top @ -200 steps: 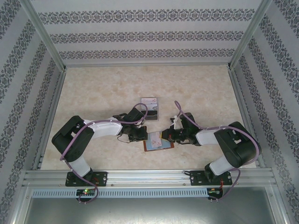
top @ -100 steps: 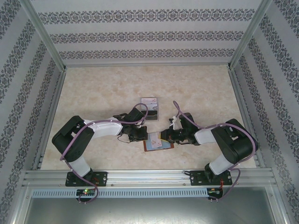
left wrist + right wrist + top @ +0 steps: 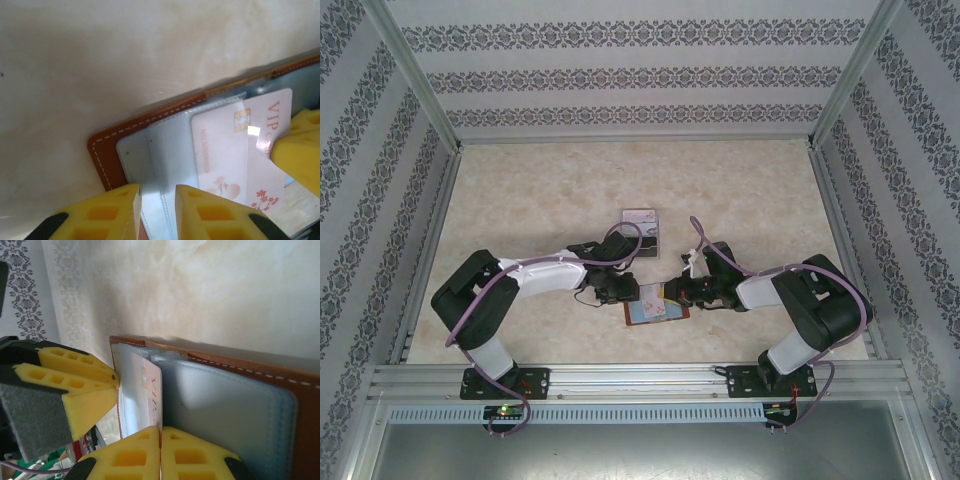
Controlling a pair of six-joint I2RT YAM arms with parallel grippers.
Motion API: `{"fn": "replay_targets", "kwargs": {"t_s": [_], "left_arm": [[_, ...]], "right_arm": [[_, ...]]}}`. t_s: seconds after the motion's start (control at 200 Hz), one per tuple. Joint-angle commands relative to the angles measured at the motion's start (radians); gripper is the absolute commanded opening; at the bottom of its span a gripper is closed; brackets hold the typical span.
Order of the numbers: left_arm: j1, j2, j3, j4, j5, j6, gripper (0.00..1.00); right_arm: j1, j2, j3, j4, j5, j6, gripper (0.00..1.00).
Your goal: Take the credit cards out of the card holder
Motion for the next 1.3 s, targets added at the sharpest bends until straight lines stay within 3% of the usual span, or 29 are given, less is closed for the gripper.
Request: {"fn": "replay_targets", "kwargs": {"t_s": [0.0, 0.285, 0.695, 1.299], "left_arm": [[-0.032, 0.021, 0.04, -0.127, -0.072, 0.015, 0.31], [-0.058, 0.071, 0.078, -0.2, -0.149, 0.04, 0.4], [-0.107, 0.169, 0.164, -0.359, -0.267, 0.095, 0.39], [-0.117, 0.158, 0.103, -0.303, -0.238, 0.071, 0.33]], "right_arm": [[0.009, 0.014, 0.007, -0.009, 0.01, -0.011, 0.08], [0.009, 0.013, 0.005, -0.014, 0.007, -0.012, 0.08], [0.009, 0.001, 0.007, -0.029, 0.007, -0.012, 0.08], [-0.026, -0.075, 0.004, -0.123, 0.016, -0.048, 0.06]]}}
